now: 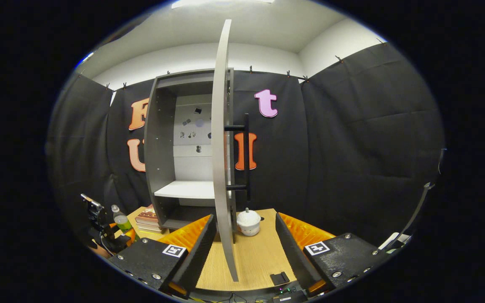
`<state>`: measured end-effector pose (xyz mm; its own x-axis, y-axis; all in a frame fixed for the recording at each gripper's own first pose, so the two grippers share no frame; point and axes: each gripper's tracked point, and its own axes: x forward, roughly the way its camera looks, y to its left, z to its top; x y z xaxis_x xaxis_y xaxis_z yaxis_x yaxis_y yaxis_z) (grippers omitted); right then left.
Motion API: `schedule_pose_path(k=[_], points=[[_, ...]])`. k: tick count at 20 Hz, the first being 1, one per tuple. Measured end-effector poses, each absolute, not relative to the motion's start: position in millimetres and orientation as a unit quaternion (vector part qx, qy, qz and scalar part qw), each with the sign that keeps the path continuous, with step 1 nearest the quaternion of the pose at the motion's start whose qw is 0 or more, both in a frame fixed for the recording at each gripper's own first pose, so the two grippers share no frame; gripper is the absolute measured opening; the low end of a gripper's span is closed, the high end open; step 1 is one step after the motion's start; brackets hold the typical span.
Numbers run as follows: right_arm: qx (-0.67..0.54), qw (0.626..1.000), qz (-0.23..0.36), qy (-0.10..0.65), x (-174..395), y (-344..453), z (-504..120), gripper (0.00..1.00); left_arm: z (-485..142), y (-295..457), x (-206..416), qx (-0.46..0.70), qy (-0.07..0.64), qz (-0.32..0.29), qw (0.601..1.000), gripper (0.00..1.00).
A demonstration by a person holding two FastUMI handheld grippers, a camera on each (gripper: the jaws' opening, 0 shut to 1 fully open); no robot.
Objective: Open the cabinet door with the right hand, grasp the bottle in the cabinet with the left hand and place it on the coaster, then close the cabinet door with the right hand.
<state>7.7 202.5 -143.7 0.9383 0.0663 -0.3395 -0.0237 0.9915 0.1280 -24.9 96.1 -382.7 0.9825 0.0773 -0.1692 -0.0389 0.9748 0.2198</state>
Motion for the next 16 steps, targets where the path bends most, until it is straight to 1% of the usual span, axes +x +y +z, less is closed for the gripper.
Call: schedule_pose_path(k=[1,3,4,7,8,11,15,16], points=[[0.061,0.983,0.018,0.171,10.2,200.0,-141.8,0.87,-389.7,95.2,-26.1,0.109,0.09,0.028,0.989,0.81],[0.064,0.984,0.007,0.166,13.8,193.0,-138.7,0.87,-403.7,96.2,-30.0,0.112,0.095,0.029,0.989,0.81],[0.067,0.984,0.004,0.167,15.4,191.4,-138.8,0.87,-412.8,97.8,-31.7,0.112,0.1,0.031,0.988,0.82],[0.068,0.983,0.001,0.169,24.3,191.8,-141.3,0.87,-438.6,103.3,-37.9,0.099,0.124,0.031,0.987,0.79],[0.065,0.984,0.001,0.169,27.6,193.4,-141.0,0.87,-445.0,106.7,-39.5,0.101,0.128,0.034,0.986,0.81],[0.053,0.985,0.005,0.165,32.7,198.1,-139.6,0.87,-466.4,113.8,-42.9,0.097,0.143,0.036,0.984,0.81],[0.051,0.984,-0.006,0.173,32.4,194.6,-138.8,0.87,-483.0,116.3,-44.0,0.089,0.155,0.033,0.983,0.81],[0.049,0.984,-0.008,0.171,33.4,194.9,-136.7,0.87,-485.0,115.6,-42.9,0.087,0.157,0.031,0.983,0.83]])
